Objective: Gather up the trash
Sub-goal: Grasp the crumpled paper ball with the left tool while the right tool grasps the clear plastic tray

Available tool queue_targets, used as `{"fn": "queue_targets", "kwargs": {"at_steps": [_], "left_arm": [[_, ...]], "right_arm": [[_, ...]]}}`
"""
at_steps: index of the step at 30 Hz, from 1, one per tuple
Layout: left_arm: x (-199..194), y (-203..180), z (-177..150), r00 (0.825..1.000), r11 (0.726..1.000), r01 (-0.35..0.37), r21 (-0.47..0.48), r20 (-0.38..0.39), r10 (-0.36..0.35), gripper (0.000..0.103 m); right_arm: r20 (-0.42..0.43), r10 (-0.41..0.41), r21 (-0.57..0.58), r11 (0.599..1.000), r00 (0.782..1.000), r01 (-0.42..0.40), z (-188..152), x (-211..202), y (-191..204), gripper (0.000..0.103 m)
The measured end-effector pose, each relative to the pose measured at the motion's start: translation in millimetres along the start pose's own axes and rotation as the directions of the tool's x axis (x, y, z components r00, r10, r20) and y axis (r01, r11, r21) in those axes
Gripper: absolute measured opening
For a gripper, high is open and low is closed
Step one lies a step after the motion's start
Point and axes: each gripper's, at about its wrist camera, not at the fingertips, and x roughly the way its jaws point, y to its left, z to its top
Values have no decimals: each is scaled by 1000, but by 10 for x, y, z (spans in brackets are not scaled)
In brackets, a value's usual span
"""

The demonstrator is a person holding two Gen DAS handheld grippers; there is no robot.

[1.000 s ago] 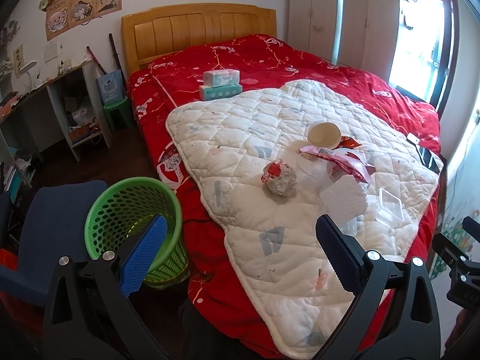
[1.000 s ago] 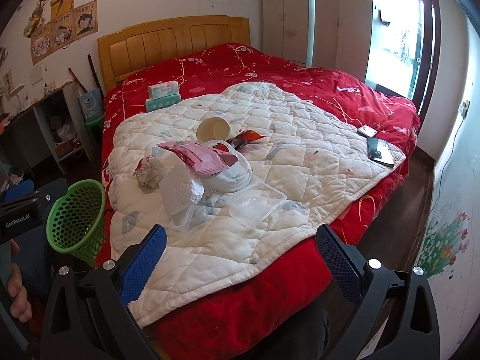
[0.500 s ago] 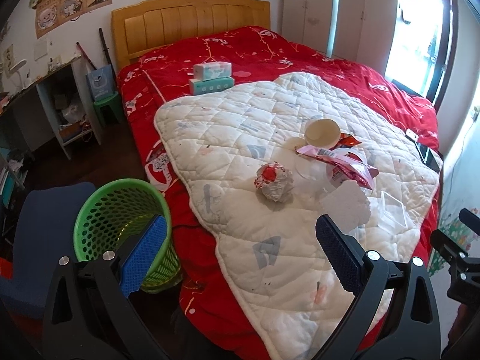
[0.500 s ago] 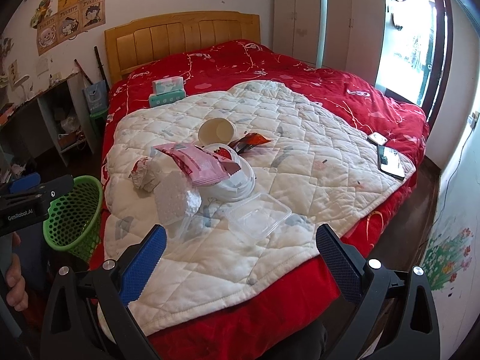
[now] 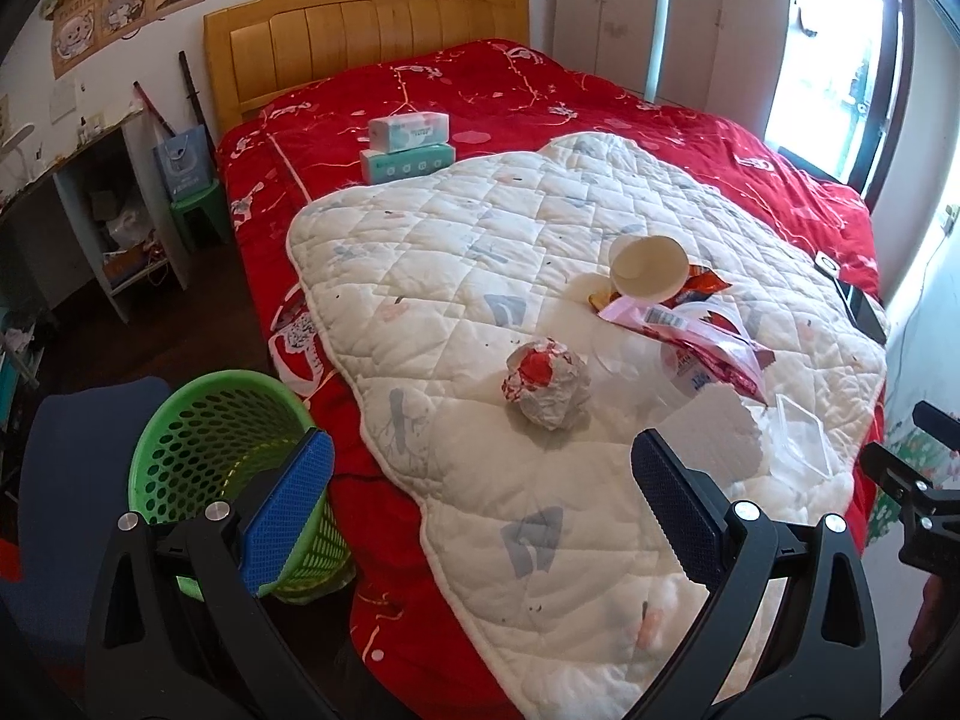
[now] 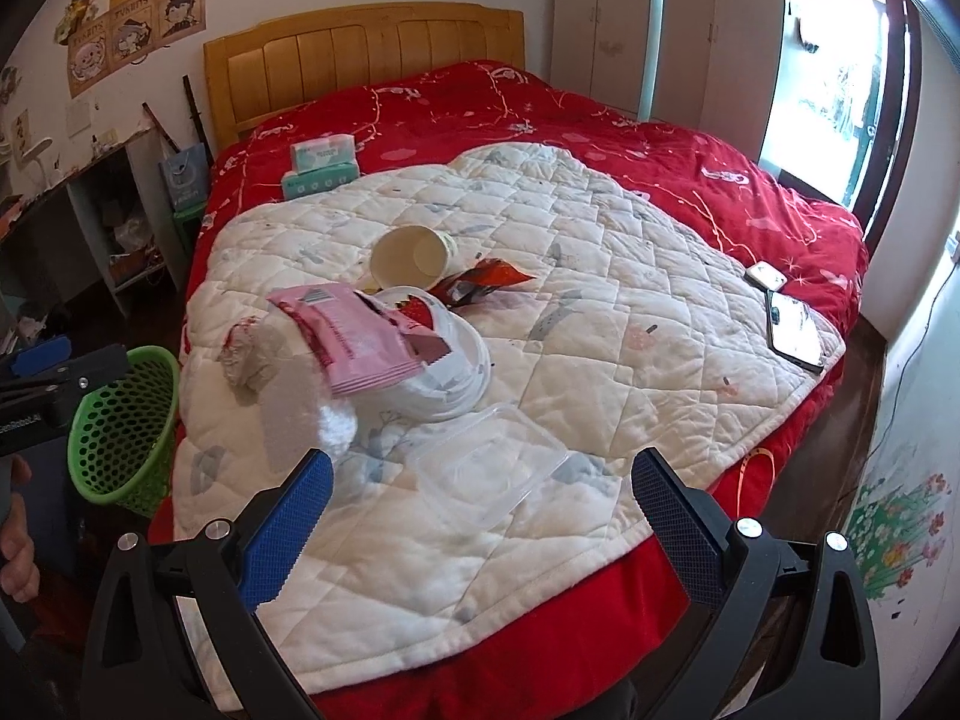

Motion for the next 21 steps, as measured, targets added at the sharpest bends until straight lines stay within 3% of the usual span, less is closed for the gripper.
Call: {"fn": "queue_targets", "kwargs": {"at_steps": [9, 21], "left_arm": [[179, -10, 60, 1000, 1000, 15, -6, -10, -15, 98], [314, 78, 157, 999, 999, 40, 2, -4, -40, 98]], "right_arm": [[-83, 6, 80, 997, 997, 1, 20, 301, -133, 97], [-163, -43, 136, 989, 986, 65, 90, 580, -48, 97]]}}
